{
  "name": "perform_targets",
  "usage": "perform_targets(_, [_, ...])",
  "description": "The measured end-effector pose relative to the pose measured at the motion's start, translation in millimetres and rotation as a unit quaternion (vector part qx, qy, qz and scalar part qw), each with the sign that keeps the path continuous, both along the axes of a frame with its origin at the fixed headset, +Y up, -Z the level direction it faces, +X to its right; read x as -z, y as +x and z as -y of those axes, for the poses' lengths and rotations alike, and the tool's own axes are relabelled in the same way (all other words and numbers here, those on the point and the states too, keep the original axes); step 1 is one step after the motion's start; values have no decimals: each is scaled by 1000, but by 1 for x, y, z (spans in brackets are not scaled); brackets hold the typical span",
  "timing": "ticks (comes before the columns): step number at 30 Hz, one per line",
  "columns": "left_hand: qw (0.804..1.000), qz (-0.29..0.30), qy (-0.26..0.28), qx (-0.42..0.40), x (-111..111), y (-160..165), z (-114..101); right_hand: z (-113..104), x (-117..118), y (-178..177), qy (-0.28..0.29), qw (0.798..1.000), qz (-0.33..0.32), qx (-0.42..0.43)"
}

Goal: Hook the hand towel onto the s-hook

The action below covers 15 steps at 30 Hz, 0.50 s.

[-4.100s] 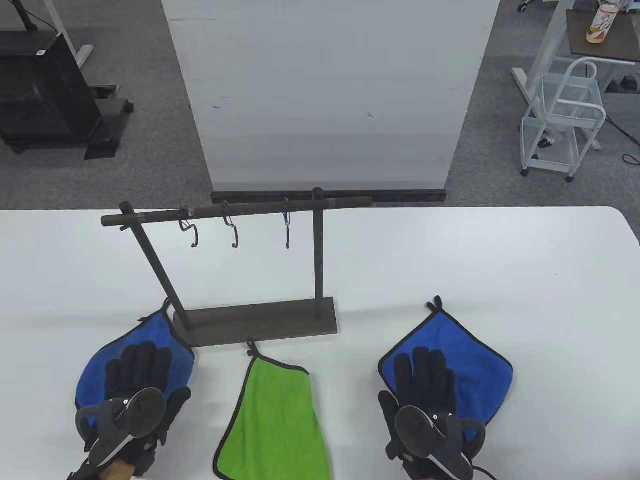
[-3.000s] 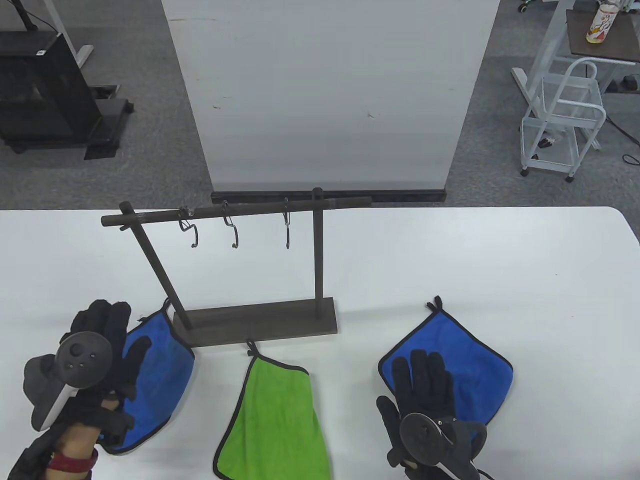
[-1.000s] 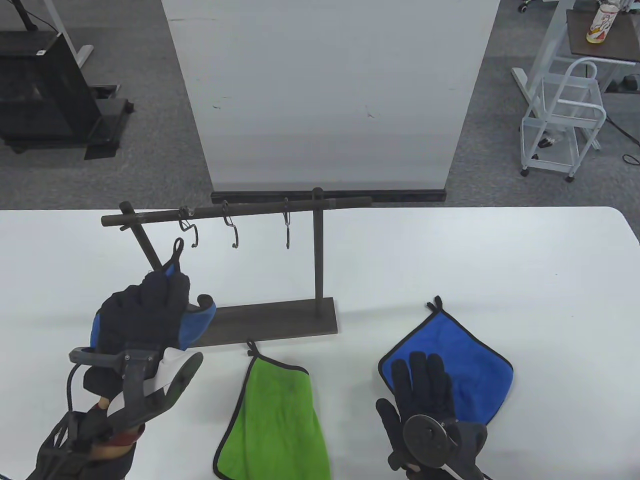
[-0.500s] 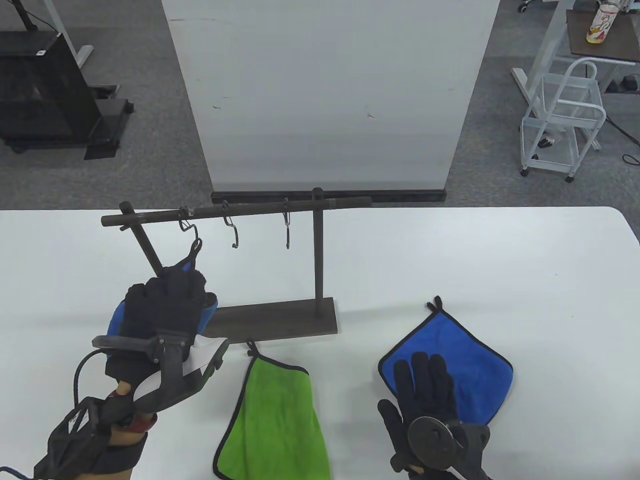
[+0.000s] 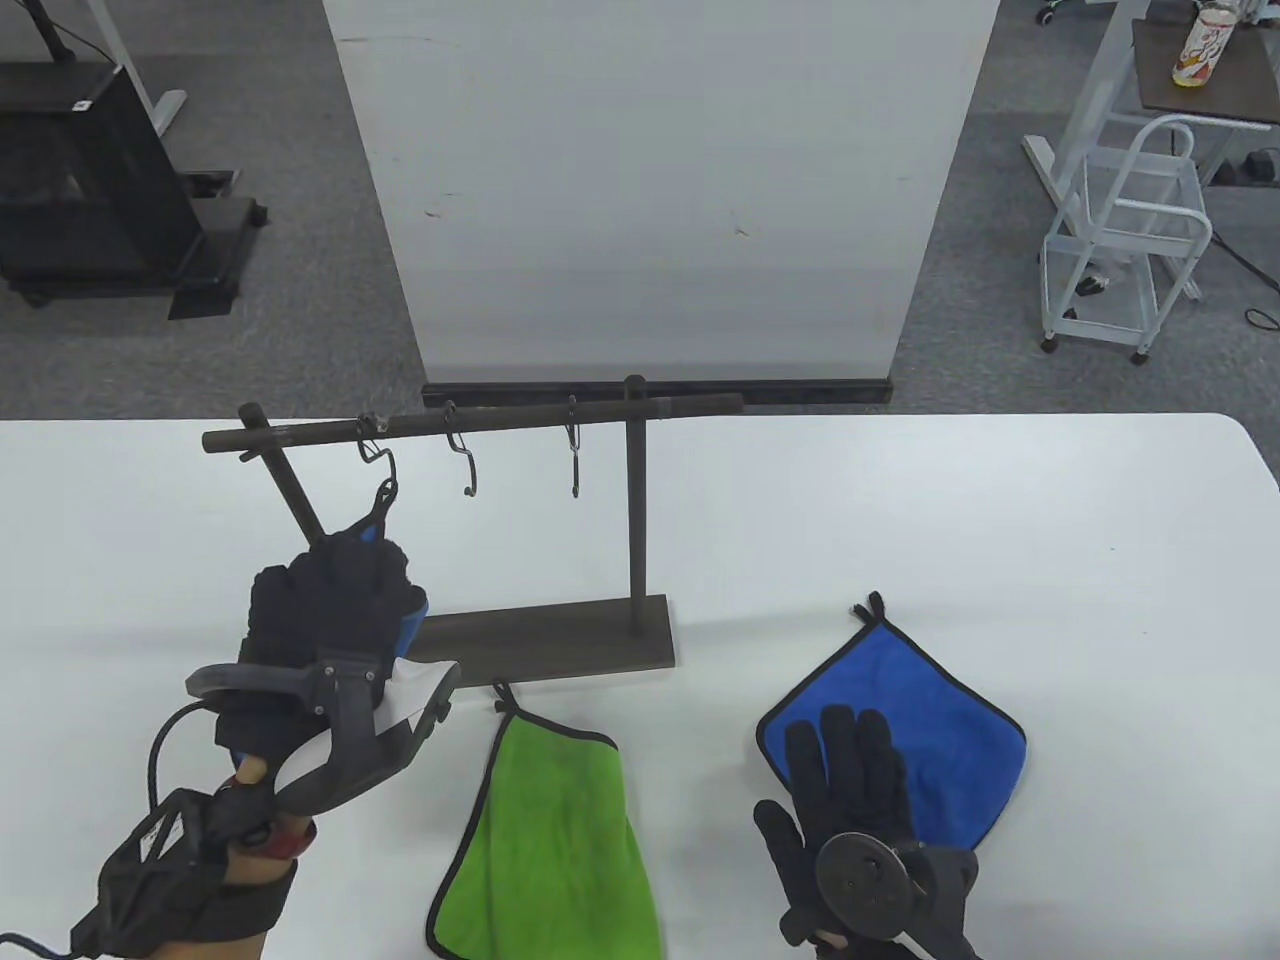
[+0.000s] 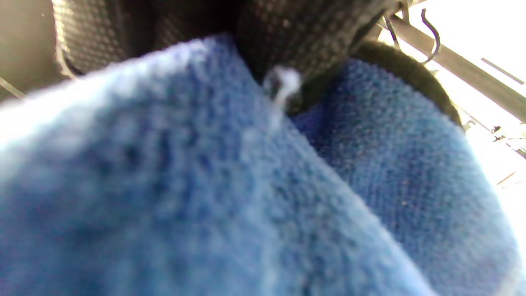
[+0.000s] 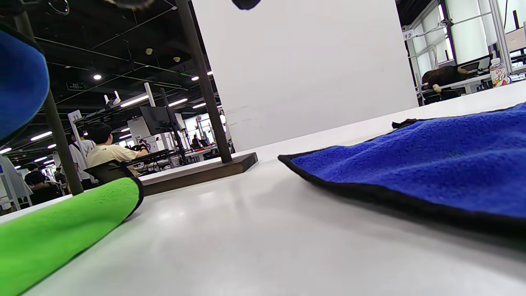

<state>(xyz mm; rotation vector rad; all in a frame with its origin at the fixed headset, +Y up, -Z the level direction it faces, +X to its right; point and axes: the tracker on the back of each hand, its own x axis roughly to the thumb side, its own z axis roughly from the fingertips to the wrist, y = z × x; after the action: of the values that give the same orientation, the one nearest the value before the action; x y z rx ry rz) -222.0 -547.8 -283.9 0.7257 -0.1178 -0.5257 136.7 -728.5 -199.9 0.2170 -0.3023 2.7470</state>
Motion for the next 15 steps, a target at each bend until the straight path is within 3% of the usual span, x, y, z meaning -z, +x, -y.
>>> perform_targets(9, [998,-11,-60,-24,13,-6,19,0,-1,1,2,1000,-1,3])
perform_targets(15, [993,1,-103,-64,7,-17,28,0,-2,1,2,1000,-4,3])
